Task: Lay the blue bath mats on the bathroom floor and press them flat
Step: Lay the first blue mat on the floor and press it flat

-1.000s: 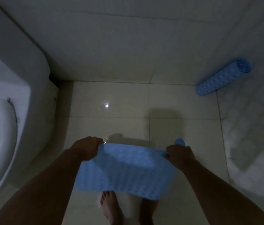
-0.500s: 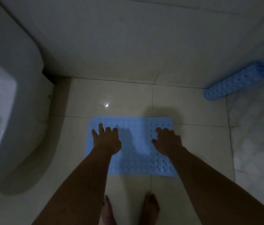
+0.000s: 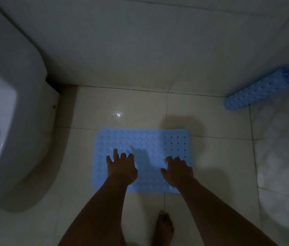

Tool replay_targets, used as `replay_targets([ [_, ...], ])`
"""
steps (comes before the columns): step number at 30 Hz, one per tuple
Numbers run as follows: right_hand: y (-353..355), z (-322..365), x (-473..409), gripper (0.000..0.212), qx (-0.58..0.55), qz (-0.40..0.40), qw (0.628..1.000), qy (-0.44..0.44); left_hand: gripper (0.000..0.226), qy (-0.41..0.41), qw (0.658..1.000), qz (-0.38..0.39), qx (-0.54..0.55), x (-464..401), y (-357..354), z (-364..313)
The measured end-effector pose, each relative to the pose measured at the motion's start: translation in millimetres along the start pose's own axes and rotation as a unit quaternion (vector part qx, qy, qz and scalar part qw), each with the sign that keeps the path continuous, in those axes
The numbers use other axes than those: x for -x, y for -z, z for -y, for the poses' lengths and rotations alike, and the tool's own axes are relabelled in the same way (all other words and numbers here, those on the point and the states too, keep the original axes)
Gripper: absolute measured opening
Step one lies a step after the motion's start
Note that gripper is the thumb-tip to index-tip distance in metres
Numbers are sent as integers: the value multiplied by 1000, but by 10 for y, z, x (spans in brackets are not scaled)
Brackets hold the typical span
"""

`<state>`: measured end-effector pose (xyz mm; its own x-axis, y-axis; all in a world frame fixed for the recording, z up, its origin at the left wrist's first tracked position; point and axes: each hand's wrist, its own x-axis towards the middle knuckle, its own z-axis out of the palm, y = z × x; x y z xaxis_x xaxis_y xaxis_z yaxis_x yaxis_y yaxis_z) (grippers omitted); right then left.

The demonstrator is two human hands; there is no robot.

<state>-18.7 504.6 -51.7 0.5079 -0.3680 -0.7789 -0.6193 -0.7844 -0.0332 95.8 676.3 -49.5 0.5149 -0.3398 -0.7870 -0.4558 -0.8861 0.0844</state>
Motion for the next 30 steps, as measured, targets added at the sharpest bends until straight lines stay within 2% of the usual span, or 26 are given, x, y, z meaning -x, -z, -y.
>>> replay_targets([
  [7, -279, -35, -54, 56, -38, 3, 999, -12, 66, 23, 999, -4, 27, 24, -253, 22],
  [11, -552, -141, -483, 52, -108, -7, 993, -54, 69, 14, 1000, -5, 24, -407, -584, 158],
  [15, -857, -402, -1154, 44, -158, -58, 980, -107, 77, 11, 999, -22, 28, -1156, -992, 344],
  [18, -1030, -607, -1715, 37, -222, -148, 949, -166, 88, 19, 998, -44, 42, -1777, -1319, 542],
  [20, -1181, -729, -2142, 43, -271, -206, 913, -224, 101, 22, 996, -61, 66, -2213, -1560, 679],
  [22, -1266, -802, -2408, 57, -319, -221, 882, -266, 111, 19, 994, -66, 82, -2488, -1712, 775],
  [25, -1403, -903, -2735, 66, -334, -222, 861, -312, 113, 18, 993, -95, 64, -2753, -1919, 873],
  [27, -1436, -1001, -2837, 60, -361, -228, 854, -296, 111, 20, 992, -119, 46, -2836, -1998, 899],
  [30, -1384, -1098, -2865, 37, -394, -234, 861, -220, 110, 18, 991, -126, 44, -2895, -2016, 911],
])
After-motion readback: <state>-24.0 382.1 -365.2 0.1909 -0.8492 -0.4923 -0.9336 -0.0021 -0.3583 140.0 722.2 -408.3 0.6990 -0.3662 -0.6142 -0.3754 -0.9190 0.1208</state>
